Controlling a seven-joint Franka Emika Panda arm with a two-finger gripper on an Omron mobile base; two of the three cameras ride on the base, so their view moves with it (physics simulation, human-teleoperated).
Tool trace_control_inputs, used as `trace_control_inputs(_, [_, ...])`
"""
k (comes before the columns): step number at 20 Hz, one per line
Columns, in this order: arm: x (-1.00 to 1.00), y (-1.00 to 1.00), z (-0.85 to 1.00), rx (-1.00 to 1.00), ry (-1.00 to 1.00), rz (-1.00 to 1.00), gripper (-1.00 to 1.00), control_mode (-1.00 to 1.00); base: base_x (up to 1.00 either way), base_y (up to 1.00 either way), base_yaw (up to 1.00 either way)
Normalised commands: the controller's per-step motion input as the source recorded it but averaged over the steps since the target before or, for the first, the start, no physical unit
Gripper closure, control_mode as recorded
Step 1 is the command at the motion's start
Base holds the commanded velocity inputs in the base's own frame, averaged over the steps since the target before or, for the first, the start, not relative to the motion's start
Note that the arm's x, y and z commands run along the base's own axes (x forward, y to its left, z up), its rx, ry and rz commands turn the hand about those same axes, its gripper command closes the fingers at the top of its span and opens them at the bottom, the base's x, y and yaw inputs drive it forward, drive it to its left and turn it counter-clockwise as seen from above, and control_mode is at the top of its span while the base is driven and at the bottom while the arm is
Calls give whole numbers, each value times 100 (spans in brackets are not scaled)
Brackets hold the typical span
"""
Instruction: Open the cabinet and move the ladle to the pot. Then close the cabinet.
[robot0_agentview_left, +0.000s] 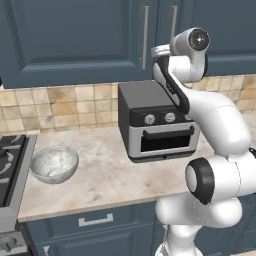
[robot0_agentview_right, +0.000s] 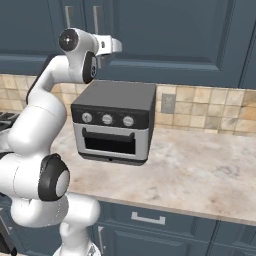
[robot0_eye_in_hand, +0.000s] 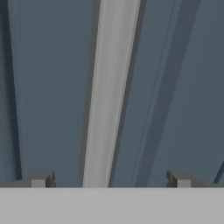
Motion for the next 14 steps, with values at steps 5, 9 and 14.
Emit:
trace_control_inputs(5, [50, -23, 0, 0, -1, -3, 100, -100, 0, 0, 0])
trace_control_inputs(9, [33, -40, 0, 0, 0, -6, 100, -100, 0, 0, 0])
trace_control_inputs(14, [-2, -75, 1, 0, -2, -10, 100, -100, 0, 0, 0])
